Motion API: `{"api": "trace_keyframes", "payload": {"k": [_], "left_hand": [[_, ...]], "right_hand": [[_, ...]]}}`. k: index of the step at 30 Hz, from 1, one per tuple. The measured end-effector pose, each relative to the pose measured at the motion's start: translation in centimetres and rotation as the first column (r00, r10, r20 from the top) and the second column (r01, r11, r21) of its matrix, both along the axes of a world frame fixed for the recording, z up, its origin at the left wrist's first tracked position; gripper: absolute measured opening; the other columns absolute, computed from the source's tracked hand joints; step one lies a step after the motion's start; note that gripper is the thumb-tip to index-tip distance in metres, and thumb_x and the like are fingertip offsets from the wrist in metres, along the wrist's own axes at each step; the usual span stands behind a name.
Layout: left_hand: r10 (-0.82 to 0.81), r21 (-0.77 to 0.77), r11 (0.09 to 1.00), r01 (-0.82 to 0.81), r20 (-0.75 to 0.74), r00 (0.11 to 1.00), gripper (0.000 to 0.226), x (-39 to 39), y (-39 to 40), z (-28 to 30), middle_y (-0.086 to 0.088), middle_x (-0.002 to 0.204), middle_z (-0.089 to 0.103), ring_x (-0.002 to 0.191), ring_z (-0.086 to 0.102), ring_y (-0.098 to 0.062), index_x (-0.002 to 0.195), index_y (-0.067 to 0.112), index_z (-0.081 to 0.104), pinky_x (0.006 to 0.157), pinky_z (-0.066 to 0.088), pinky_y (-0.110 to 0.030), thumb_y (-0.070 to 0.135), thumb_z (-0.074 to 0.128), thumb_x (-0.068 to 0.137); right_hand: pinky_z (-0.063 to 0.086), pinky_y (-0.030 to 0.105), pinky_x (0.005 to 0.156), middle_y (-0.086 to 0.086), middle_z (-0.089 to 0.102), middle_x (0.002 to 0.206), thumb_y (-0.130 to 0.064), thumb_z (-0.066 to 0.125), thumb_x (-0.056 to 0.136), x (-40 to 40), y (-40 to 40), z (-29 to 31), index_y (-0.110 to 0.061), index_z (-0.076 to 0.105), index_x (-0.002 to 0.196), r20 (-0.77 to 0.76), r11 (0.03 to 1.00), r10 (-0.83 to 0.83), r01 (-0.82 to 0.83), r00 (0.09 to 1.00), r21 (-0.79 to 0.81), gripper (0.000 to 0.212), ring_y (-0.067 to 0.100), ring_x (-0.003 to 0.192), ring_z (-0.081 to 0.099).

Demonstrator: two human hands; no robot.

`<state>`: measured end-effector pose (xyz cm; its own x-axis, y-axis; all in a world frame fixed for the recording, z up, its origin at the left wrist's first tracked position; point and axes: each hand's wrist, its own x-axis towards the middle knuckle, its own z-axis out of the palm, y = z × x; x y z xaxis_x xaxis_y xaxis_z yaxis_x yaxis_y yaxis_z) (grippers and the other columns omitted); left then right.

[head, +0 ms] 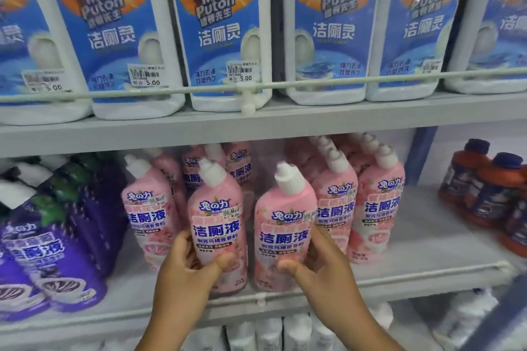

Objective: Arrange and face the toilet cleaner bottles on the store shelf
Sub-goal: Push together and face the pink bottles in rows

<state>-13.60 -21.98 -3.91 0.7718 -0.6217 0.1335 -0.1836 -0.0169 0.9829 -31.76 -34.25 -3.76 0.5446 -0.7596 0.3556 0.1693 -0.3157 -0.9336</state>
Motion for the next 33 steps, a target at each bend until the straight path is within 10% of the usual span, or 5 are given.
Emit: {"api": "trace_keyframes", "payload": {"k": [24, 30, 33], "left_hand": [[0.003, 0.124, 0.992, -0.019, 0.126, 0.992, 0.068, 1.6, -1.3, -1.8, 0.023, 0.104, 0.074, 0.096, 0.071, -0.002, 0.117, 0.044, 0.054, 0.089, 0.058, -0.043, 0.042, 0.089, 0.058], [-0.015, 0.101, 0.995, -0.004, 0.186, 0.983, 0.056, 1.6, -0.8, -2.0, 0.016, 0.105, 0.072, 0.094, 0.067, 0.005, 0.116, 0.044, 0.056, 0.084, 0.056, -0.022, 0.046, 0.086, 0.069], [0.286, -0.066, 0.958, -0.279, 0.282, 0.916, 0.017, 2.9, 1.1, -1.7, 0.010, 0.094, 0.067, 0.082, 0.064, -0.001, 0.095, 0.040, 0.057, 0.069, 0.047, -0.007, 0.040, 0.072, 0.087]], "right_hand": [[0.053, 0.042, 0.103, -0.016, 0.064, 0.130, -0.013, 0.069, 0.089, 3.8, -2.7, -2.2, -0.040, 0.046, 0.138, -0.290, 0.997, -0.045, 0.025, 0.956, -0.073, 0.061, 0.004, 0.118, 0.063], [0.050, 0.043, 0.106, -0.017, 0.064, 0.132, -0.042, 0.068, 0.086, 3.7, -2.2, -2.4, -0.038, 0.046, 0.139, -0.287, 0.996, -0.094, 0.090, 0.953, -0.027, 0.057, 0.003, 0.122, 0.061], [0.049, 0.042, 0.107, -0.015, 0.065, 0.132, -0.041, 0.071, 0.086, 3.0, -1.8, -3.0, -0.037, 0.048, 0.138, -0.314, 0.997, -0.066, 0.076, 0.947, 0.019, 0.057, 0.004, 0.122, 0.062]]}}
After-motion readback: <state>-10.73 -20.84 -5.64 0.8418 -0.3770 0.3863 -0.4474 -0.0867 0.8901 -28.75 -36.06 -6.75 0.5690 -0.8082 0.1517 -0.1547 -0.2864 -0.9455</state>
